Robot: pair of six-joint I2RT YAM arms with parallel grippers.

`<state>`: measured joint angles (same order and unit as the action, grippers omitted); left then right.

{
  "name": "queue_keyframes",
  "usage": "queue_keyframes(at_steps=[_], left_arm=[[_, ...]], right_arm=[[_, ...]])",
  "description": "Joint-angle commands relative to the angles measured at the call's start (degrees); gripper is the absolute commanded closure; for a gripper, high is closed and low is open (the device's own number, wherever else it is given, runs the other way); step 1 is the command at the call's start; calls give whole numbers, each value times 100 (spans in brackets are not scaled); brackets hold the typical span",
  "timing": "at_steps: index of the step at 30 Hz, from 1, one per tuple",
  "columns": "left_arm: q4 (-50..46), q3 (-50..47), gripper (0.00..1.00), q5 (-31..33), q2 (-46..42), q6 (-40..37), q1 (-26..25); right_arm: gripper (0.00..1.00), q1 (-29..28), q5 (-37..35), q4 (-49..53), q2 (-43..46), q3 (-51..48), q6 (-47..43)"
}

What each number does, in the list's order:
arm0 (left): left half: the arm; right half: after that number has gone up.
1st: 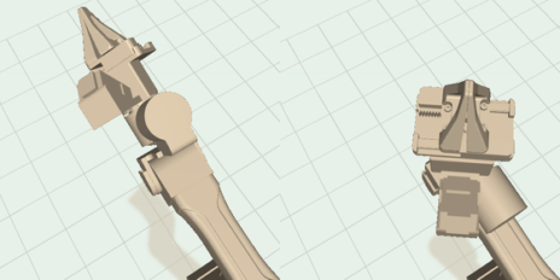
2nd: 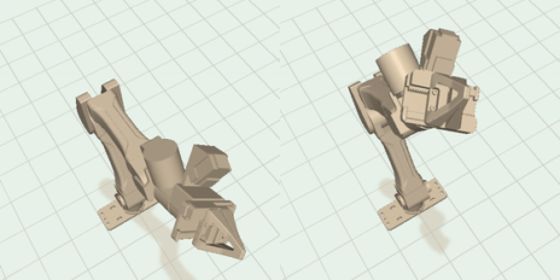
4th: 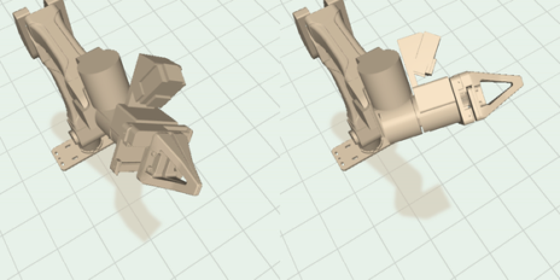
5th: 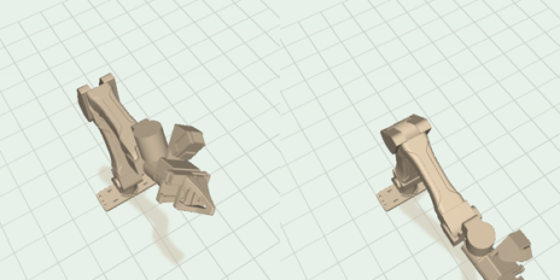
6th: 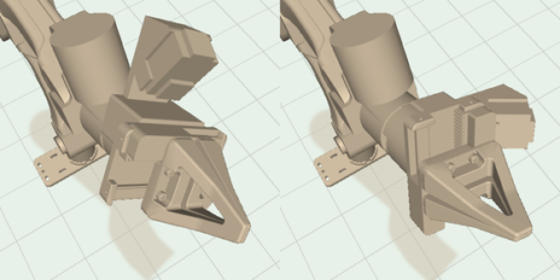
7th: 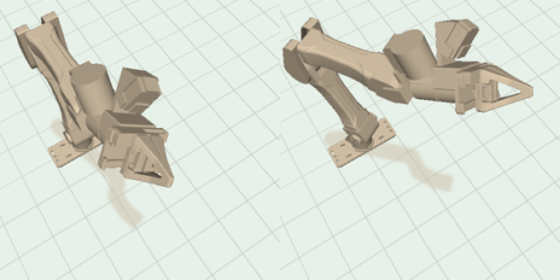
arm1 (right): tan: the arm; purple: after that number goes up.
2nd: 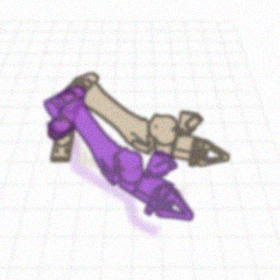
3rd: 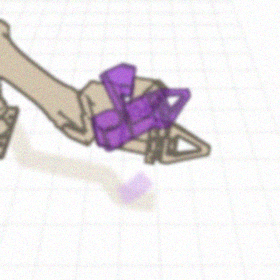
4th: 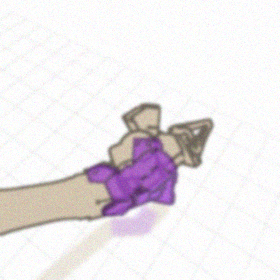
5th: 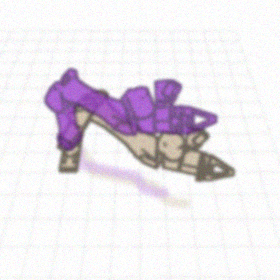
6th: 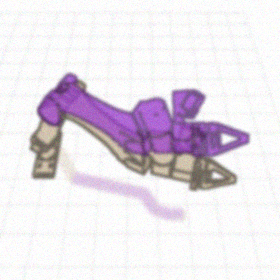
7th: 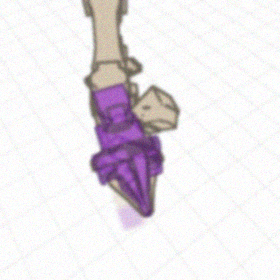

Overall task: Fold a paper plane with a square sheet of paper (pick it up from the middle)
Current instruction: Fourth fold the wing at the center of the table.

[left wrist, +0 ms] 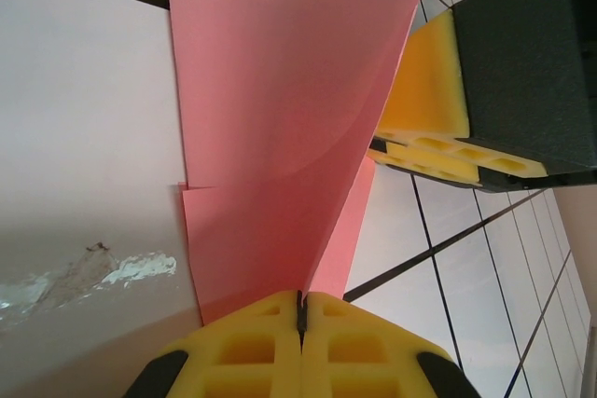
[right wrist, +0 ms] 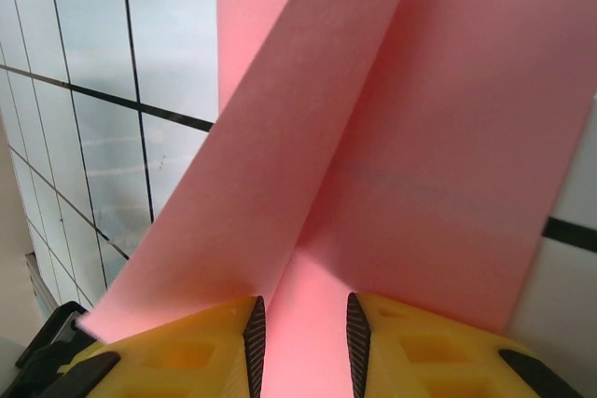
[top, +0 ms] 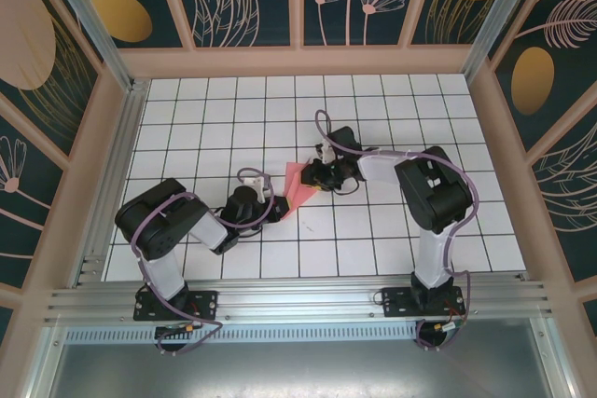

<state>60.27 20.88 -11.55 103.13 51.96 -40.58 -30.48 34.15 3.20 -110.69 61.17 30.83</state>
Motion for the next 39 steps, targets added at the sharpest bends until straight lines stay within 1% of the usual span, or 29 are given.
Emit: queue_keyframes(at_steps=[1,9,14,17,21,24,27,29,32,37,39], left_arm=[[183,-76,99,-75,148,129,50],[213,-75,97,-102,196,162,68],[227,-99,98,-85,207,201,96],[314,-148,98,-84,223,238,110],[388,-199,99,-84,212,263,129],[376,-212,99,-67,207,273,130],[399,-232,99,-58,212,288,138],[428,-249,99,-55,224,297,151],[441,-260,99,-35,240,340,153],[555,-318,100,-16,296,454,164],[565,-338,100,-14,311,539,182]], right_arm=[[68,-55,128,-26,-161,264,-242],[63,-55,221,-197,-248,212,-169],[58,-34,539,-806,31,-132,42],[59,15,617,-1046,107,-228,134],[63,16,738,-1274,109,-318,155],[64,55,630,-1549,334,-548,293],[63,136,414,-1776,738,-805,513],[59,139,193,-1587,980,-804,568],[53,71,-329,-808,1188,-546,641],[51,-55,-1332,632,1122,123,949],[51,-256,-1609,970,1010,383,1061]])
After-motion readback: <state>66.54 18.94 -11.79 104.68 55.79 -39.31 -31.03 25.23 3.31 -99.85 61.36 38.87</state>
